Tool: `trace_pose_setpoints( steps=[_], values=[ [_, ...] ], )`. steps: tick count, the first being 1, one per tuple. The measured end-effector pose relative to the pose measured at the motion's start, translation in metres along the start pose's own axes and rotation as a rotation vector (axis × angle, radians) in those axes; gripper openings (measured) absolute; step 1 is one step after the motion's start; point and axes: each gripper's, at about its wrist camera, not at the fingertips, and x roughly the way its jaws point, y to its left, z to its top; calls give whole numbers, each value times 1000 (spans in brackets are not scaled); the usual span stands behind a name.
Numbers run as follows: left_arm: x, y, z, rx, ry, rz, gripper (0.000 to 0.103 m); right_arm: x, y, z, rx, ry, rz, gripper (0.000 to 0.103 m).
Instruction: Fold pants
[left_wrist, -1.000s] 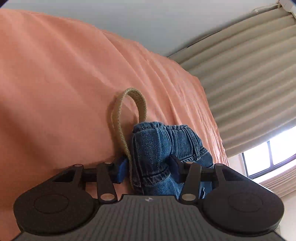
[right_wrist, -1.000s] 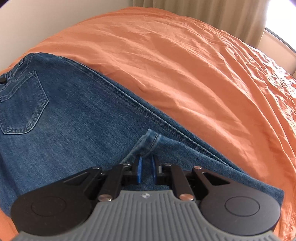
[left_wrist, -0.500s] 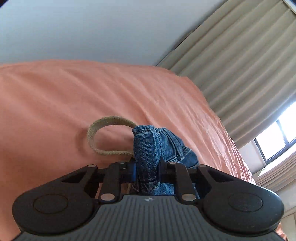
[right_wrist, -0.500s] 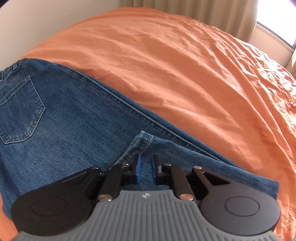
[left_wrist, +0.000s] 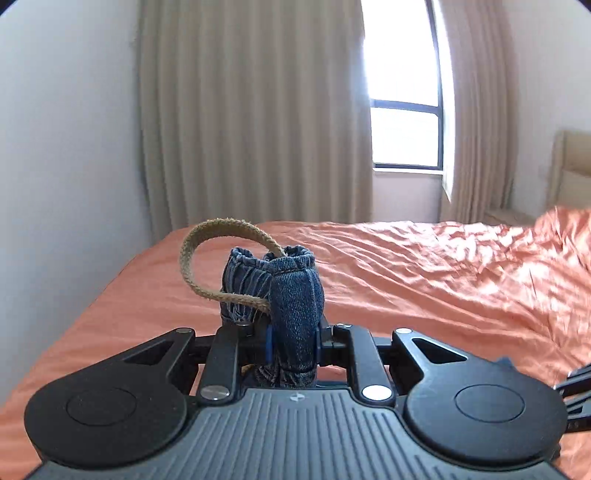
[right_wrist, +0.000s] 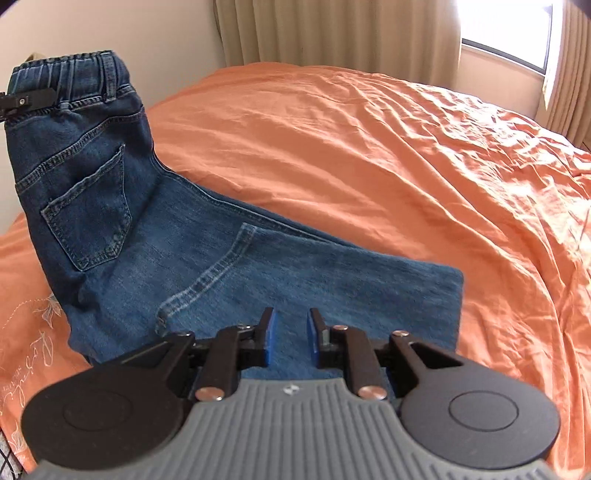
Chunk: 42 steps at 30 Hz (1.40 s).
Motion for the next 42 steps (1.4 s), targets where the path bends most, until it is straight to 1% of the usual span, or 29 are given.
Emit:
trace_pose_setpoints(
  steps=[2,4,7,9,11,12,13,14,15,16,17,18,20,21,22,23,25,29,31,34,36,38,39,40,41,42],
  values=[
    [8,-46,-14,118,25,-18,21,-8,-18,-16,43,1,8,14],
    [22,-85,-30,186,72,-57,21,-15,-40,-35,98,7,18,14],
    [25,-138,-71,293,149,-118,21,-15,-62,-60,158,29,18,15],
    [26,-166,-97,353,208,-163,22,-14,-74,-76,188,48,15,16],
    [20,-179,-119,394,296,-215,23,-12,-84,-89,216,64,29,16],
    [18,-181,-128,398,328,-227,25,-12,-85,-93,224,67,36,16],
    [17,-180,-132,391,347,-240,27,-11,-86,-97,232,69,47,16],
    [21,-179,-132,374,368,-267,33,-11,-87,-99,238,69,59,16],
    [23,-174,-130,332,391,-306,39,-12,-87,-99,243,67,71,16],
    [25,-165,-126,272,416,-348,43,-13,-85,-98,250,61,85,16],
    [29,-155,-121,202,446,-398,50,-14,-83,-95,255,55,100,17],
    [32,-145,-116,121,476,-449,53,-15,-81,-92,255,49,110,19],
    [36,-125,-105,-1,505,-515,57,-18,-71,-81,241,27,131,22],
    [39,-116,-100,-51,504,-547,58,-19,-67,-77,233,17,139,27],
    [37,-108,-93,-81,491,-561,58,-19,-61,-69,228,7,154,33],
    [35,-99,-88,-95,471,-558,59,-19,-58,-64,231,-1,170,35],
    [33,-83,-77,-87,433,-528,60,-16,-52,-48,251,-16,212,38],
    [44,-49,-65,-44,378,-400,60,7,-40,-14,255,-34,233,40],
    [53,-28,-63,-44,367,-346,60,28,-39,2,268,-29,246,45],
    [62,6,-65,-89,362,-308,60,60,-43,19,316,-10,248,52],
    [68,24,-71,-117,366,-290,60,83,-46,26,360,4,246,53],
    [75,38,-78,-143,376,-275,59,101,-48,30,404,12,270,53],
    [78,42,-82,-153,385,-273,59,106,-48,31,423,15,288,50],
    [81,47,-86,-164,398,-272,59,111,-46,32,436,17,305,42],
    [84,50,-88,-170,411,-272,59,111,-41,33,424,15,289,38],
    [86,51,-91,-175,419,-271,59,109,-36,35,401,11,275,24]
  ],
)
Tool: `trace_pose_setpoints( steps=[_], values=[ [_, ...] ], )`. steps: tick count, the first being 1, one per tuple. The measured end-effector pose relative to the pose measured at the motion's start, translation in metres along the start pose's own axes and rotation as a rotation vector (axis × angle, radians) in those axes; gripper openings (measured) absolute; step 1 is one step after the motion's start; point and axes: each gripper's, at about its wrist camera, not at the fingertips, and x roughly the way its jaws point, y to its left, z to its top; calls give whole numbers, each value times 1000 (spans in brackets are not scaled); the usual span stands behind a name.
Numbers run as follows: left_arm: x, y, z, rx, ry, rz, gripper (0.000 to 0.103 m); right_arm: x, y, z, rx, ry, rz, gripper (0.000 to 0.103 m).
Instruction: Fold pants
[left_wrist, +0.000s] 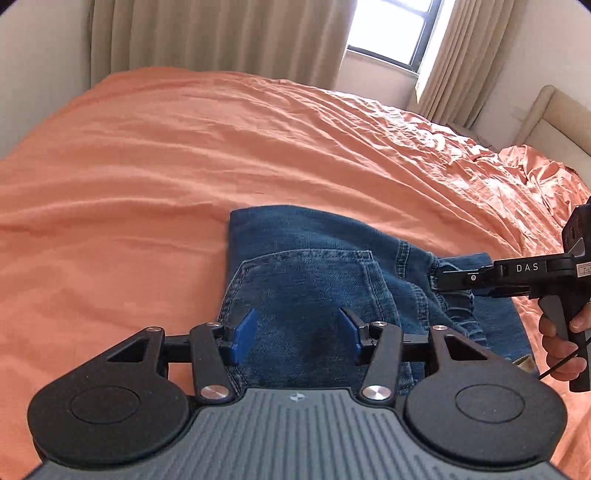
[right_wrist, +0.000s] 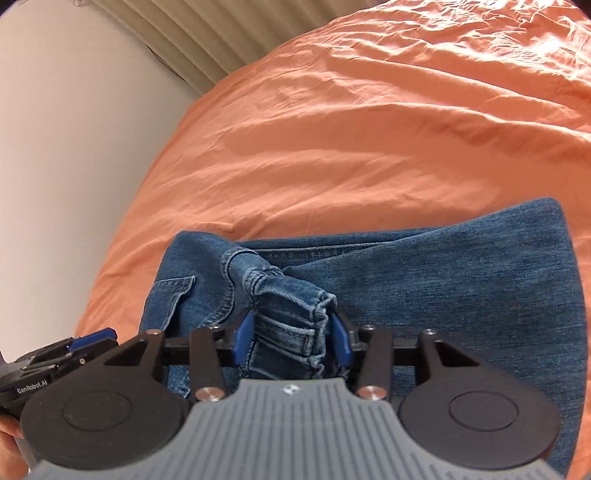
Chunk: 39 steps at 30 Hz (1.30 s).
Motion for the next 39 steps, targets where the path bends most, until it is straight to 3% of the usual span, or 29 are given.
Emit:
trace_pose_setpoints(
  steps=[4,8,12,15,17,19,21,25,27,28,31,34,39],
  values=[
    [0,2,-6,-11,-11,-16,58,-36,23,-5,-53,-51,53,11],
    [-6,2,-8,-42,-19,-63,56,-82,26,-7,16,-93,130,10],
    [-11,-2,-8,-40,-26,-61,56,-72,7,-19,60,-29,20,10],
    [-13,-4,-6,-50,-21,-60,56,-55,-14,-30,139,-2,-10,11],
    [-13,-4,-4,-59,-15,-63,56,-48,-23,-34,170,-10,-18,16],
    [-12,-5,-3,-50,-18,-57,56,-46,-29,-35,180,-7,-19,30],
    [-9,-4,-3,-46,-17,-56,56,-44,-34,-36,191,5,3,38],
    [6,4,-3,-89,2,-62,56,-29,-45,-41,233,35,74,40],
    [11,8,-4,-122,5,-66,56,-24,-45,-43,228,27,89,34],
    [13,10,-5,-133,7,-65,56,-21,-46,-44,245,30,112,24],
    [12,11,-6,-138,10,-55,56,-23,-37,-41,222,13,93,16],
    [3,12,-5,-154,-3,-53,56,-45,-5,-31,109,-25,50,12],
    [-19,13,4,-215,-64,-45,56,-92,54,18,-8,-90,18,11]
  ],
)
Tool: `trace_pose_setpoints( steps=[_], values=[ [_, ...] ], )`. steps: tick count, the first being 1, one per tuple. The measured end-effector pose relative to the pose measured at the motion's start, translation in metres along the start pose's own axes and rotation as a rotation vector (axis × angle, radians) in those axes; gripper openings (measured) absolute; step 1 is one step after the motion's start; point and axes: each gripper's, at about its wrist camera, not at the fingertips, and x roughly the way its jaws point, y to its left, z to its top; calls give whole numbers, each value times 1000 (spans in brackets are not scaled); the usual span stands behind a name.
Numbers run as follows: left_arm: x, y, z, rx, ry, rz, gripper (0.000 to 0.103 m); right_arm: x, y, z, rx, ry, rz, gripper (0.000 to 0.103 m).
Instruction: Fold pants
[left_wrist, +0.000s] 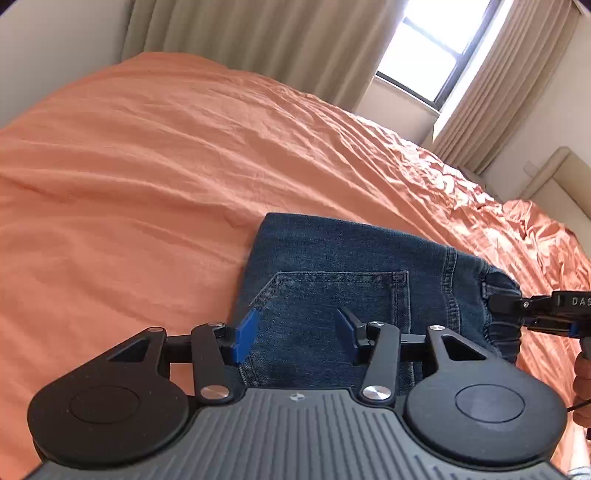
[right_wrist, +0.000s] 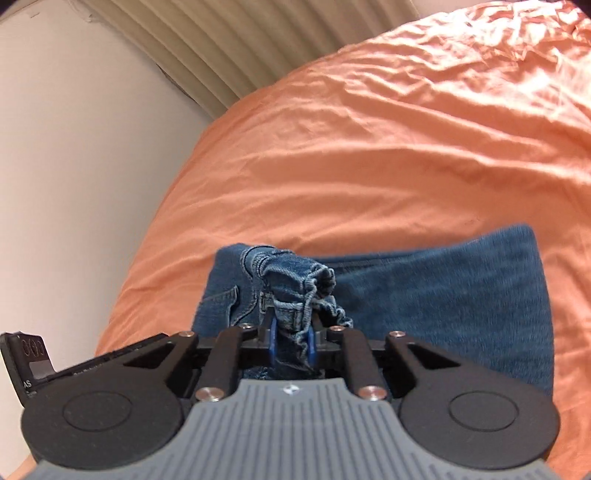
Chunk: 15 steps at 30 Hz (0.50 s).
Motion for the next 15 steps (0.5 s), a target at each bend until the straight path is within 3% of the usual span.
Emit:
trace_pose_setpoints(
  steps=[3,6,10,15],
  values=[
    [-15,0,9,-75,-35,-51,56,-29,25,30,-63,-54,-33,11],
    [-20,-10,15,-63,-50,-62,56,-54,22,47,-91,-61,-103,11],
    [-6,-27,13,-29,-20,-72,56,-52,-32,36,1,0,-197,11],
    [20,-46,0,56,24,-47,55,-24,-123,-7,172,59,-244,10]
  ],
)
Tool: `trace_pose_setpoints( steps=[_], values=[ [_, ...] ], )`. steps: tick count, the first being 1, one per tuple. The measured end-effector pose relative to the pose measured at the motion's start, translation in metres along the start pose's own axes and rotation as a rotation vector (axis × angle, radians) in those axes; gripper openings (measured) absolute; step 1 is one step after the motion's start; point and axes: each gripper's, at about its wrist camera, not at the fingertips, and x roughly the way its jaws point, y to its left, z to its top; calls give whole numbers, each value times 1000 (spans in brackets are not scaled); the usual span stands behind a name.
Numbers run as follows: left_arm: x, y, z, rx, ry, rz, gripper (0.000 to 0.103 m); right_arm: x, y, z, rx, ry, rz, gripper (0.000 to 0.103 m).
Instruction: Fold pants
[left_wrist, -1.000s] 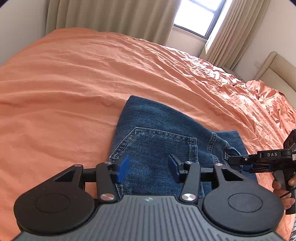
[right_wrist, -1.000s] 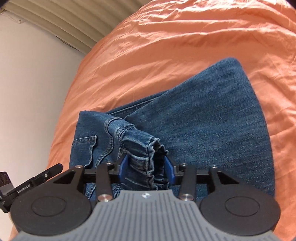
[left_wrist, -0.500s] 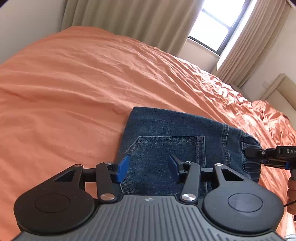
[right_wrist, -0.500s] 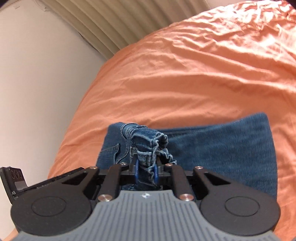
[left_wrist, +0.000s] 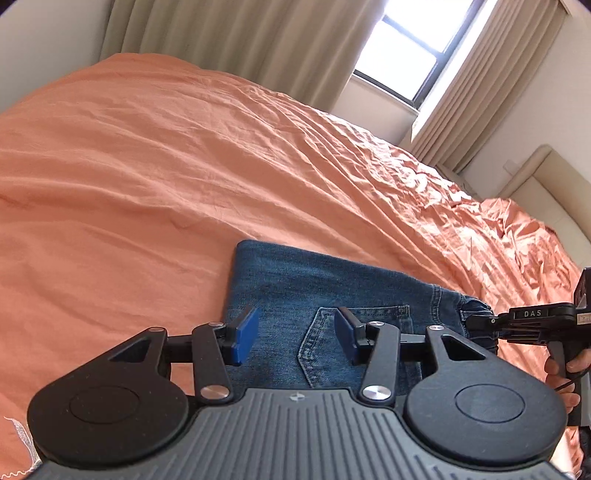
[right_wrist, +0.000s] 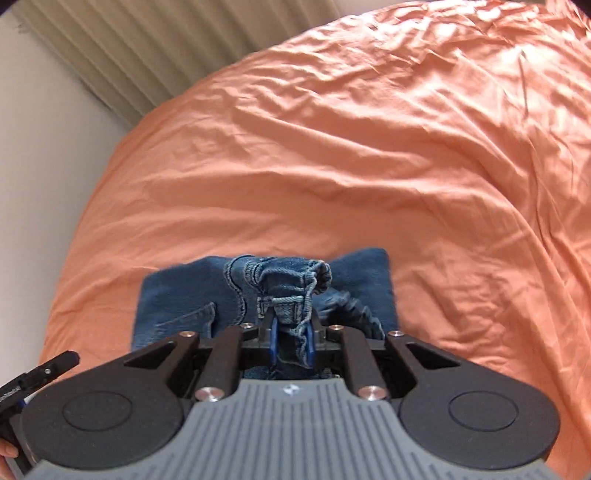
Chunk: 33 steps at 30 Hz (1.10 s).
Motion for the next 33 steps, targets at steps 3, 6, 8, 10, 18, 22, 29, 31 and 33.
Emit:
trace_pose_setpoints(
  steps=[3,6,8,10,18,22,29,31,33],
  values=[
    [18,-8,-9,77,32,16,55,23,-24,-5,57,12,19,10],
    [34,-5,-14,69,68,-9,55,39,-31,-6,29,3,-1,15],
    [39,-1,-18,57,87,2,55,40,-27,-9,4,-10,-32,22],
    [39,2,-20,51,89,11,55,35,-21,-12,-47,-46,-55,34],
    [-22,-14,-42,245,46,18,56,-46,12,-72,-307,-233,-47,35],
    [-55,-27,-71,366,70,26,63,-59,22,-116,-372,-291,-27,35],
    [-54,-45,-128,529,127,137,70,-44,9,-148,-369,-327,-26,35],
    [-42,-42,-133,503,112,191,70,-41,-1,-146,-333,-338,-4,35],
    [-31,-35,-131,419,103,212,68,-41,-9,-149,-310,-343,21,35]
  ],
)
